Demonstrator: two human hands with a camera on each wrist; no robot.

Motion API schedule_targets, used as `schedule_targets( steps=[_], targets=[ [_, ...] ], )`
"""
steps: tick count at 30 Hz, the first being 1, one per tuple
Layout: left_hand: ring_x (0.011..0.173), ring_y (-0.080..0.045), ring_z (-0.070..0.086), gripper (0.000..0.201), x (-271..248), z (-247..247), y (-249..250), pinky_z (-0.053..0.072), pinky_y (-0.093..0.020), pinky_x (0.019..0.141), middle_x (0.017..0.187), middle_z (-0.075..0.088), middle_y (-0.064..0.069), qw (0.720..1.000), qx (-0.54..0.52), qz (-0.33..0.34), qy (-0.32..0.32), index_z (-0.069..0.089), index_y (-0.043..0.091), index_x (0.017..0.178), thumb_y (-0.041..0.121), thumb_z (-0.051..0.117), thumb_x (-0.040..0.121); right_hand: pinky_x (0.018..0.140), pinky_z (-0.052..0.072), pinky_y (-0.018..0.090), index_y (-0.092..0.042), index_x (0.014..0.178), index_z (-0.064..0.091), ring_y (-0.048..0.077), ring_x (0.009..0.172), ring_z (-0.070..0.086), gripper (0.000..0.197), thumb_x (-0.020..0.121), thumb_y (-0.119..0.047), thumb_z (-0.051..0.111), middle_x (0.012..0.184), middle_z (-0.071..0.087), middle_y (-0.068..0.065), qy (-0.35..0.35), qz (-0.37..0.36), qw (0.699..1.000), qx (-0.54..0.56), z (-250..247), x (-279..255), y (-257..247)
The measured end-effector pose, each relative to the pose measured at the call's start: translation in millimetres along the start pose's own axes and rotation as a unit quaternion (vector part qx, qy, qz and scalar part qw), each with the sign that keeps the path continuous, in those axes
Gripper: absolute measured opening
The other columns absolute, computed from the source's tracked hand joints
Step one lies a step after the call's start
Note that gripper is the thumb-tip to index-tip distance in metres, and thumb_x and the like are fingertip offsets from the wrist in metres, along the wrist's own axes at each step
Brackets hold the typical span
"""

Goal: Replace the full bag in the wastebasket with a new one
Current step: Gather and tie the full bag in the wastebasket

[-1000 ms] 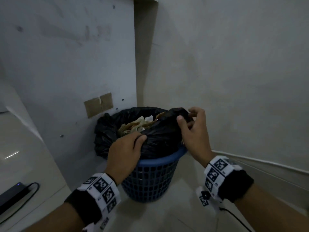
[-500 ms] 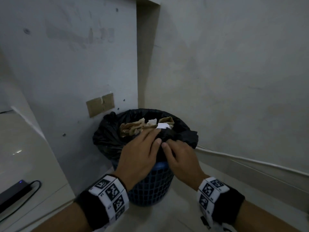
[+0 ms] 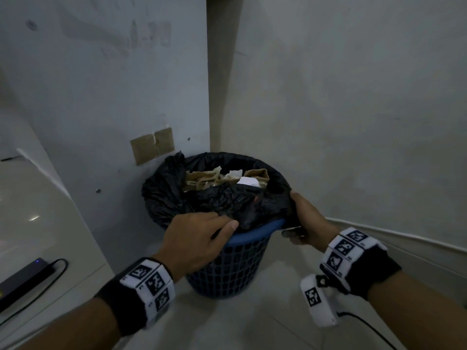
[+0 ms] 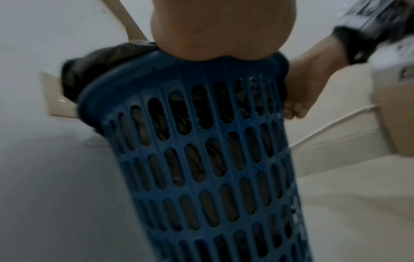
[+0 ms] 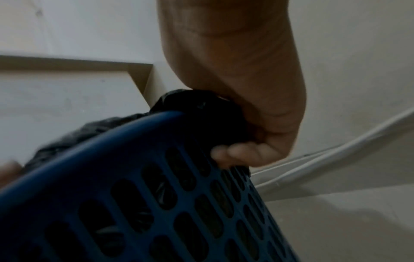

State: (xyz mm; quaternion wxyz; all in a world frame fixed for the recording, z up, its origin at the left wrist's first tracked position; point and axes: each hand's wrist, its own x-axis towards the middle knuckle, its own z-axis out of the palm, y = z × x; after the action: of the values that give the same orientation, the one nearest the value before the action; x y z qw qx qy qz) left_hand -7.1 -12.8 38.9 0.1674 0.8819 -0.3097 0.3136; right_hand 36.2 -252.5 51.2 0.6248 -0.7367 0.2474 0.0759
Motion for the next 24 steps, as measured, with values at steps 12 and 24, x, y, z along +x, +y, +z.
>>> schedule_targets(
  steps=[12, 24],
  targets=[
    [0.067, -0.019, 0.042, 0.045, -9, -8, -33, 0.027, -0.031, 0.062, 0.07, 0.05, 0.003, 0.999, 0.044, -0.002, -0.009, 0.057, 0.016, 0.069, 0.033, 0.029, 0.1, 0.078, 0.051, 0.028, -0.018, 0.116, 0.055, 0.004, 0.089, 0.06, 0.026, 0.094, -0.034, 0.056, 0.1, 0.064, -0.007, 0.16, -0.43, 0.888, -0.037, 14, -19, -32],
    [0.115, -0.019, 0.048, 0.039, -12, -29, -33, 0.036, -0.036, 0.099, 0.124, 0.057, -0.005, 0.993, -0.015, -0.098, 0.06, 0.057, 0.012, 0.12, 0.031, 0.03, 0.099, 0.077, 0.033, 0.039, -0.023, 0.081, 0.055, 0.022, 0.073, 0.049, 0.042, 0.099, -0.04, 0.021, 0.075, 0.058, -0.006, 0.165, -0.544, 0.717, -0.404, 70, -35, 25]
  ],
)
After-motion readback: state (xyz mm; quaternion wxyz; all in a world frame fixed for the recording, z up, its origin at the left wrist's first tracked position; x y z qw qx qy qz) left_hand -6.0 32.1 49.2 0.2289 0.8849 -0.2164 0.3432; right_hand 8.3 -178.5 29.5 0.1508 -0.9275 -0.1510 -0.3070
